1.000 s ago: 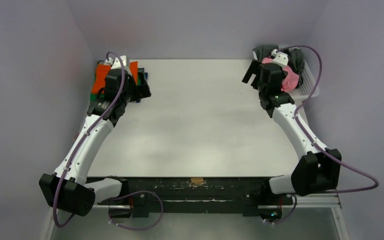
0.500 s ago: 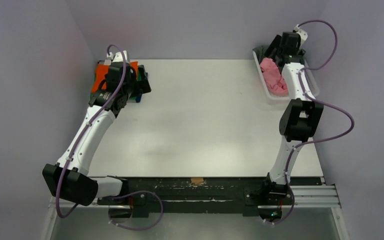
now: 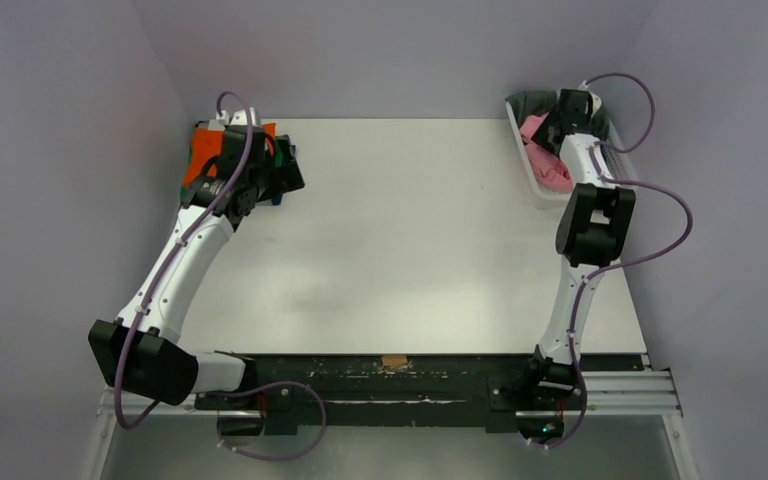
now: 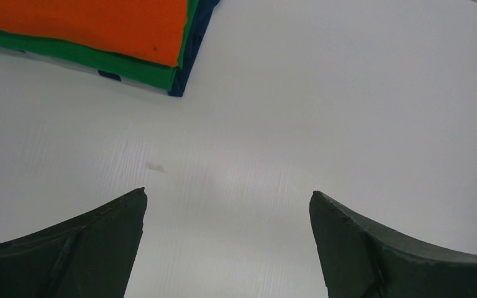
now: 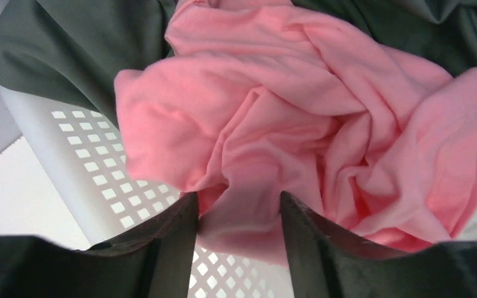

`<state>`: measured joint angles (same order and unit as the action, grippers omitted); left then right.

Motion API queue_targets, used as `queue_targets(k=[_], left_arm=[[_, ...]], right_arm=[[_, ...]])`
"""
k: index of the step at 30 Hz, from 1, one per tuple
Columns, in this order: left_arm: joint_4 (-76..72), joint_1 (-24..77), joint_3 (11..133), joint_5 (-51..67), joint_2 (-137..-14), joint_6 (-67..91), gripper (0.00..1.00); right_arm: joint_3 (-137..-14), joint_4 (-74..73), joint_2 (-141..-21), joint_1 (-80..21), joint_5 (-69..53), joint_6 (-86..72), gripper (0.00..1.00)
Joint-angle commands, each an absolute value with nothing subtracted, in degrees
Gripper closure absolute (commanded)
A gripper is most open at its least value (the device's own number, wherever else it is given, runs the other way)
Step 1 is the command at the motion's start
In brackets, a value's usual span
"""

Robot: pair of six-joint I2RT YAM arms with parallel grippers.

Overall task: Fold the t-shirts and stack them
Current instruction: Grab crumpled tshirt from bin with the right arm

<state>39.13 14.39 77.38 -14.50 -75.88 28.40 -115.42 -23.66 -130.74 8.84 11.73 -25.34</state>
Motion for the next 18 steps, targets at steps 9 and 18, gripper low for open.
queue_targets(k=[9,18], left_arm=[[39.70,14.50,75.86,-13.18,-73.91,29.15,0.00],[39.92,14.50,73.84,-13.70,-71.41,27.84,0.00]], right_arm=[[-116.17,-17.90,-131.92,9.97,3.83,-24.17,0.73],[-116.46,-17.34,-130.26,10.20,1.72,-25.49,1.00]])
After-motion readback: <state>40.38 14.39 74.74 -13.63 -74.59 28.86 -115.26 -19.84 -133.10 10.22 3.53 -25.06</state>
